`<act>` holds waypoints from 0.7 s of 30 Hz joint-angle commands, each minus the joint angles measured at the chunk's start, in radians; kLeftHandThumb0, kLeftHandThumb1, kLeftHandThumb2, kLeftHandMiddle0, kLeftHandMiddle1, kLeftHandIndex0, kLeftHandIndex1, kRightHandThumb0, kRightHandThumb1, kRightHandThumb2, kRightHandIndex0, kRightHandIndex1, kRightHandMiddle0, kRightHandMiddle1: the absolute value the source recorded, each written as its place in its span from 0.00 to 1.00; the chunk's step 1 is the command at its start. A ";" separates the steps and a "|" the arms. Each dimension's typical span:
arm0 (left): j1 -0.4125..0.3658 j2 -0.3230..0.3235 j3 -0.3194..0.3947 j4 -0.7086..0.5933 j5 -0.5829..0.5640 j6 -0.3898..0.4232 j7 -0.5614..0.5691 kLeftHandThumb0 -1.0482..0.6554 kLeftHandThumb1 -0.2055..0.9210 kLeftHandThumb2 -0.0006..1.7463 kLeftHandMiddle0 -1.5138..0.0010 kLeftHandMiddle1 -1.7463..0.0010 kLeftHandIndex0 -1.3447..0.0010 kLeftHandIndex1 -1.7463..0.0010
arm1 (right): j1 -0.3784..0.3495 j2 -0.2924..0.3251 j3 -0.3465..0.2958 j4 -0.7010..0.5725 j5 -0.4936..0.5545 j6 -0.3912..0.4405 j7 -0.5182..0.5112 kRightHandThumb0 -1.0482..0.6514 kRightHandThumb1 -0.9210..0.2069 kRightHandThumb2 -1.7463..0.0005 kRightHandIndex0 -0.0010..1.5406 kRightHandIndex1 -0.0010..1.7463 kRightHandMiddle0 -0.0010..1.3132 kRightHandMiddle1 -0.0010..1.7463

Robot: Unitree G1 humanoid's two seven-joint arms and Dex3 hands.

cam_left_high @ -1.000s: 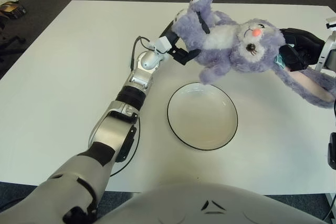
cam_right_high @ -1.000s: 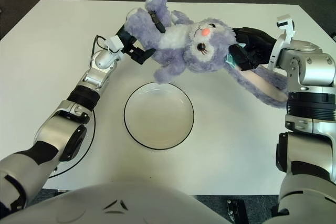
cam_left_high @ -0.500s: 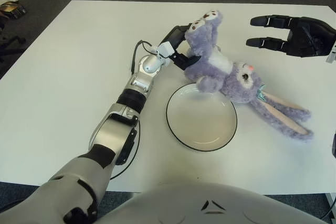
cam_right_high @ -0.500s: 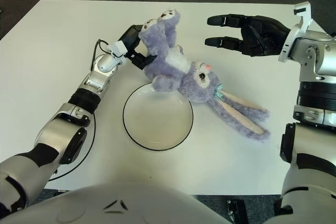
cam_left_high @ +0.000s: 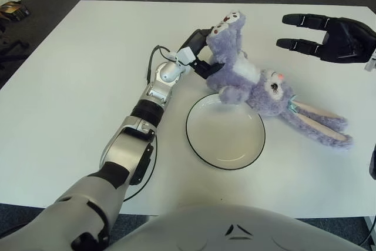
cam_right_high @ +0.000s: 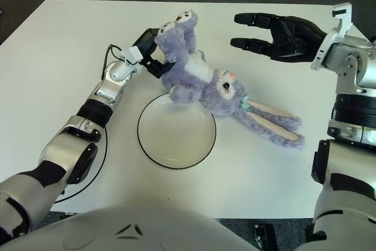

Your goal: Put the doll into the plate.

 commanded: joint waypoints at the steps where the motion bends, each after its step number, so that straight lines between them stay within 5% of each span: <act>1: 0.002 0.003 0.006 -0.002 0.006 0.010 0.003 0.61 0.34 0.74 0.61 0.10 0.33 0.21 | 0.022 0.005 0.001 -0.023 0.002 -0.029 -0.010 0.18 0.03 0.61 0.01 0.08 0.00 0.10; 11: 0.005 0.001 0.006 -0.008 0.013 0.018 0.016 0.61 0.34 0.74 0.61 0.09 0.32 0.23 | 0.042 0.009 -0.003 -0.086 0.000 -0.004 -0.095 0.16 0.00 0.62 0.01 0.07 0.00 0.10; 21: 0.005 -0.001 0.008 -0.003 0.007 0.005 0.018 0.61 0.32 0.75 0.61 0.08 0.31 0.24 | 0.080 0.008 0.011 -0.185 -0.062 0.025 -0.275 0.22 0.03 0.70 0.10 0.11 0.00 0.31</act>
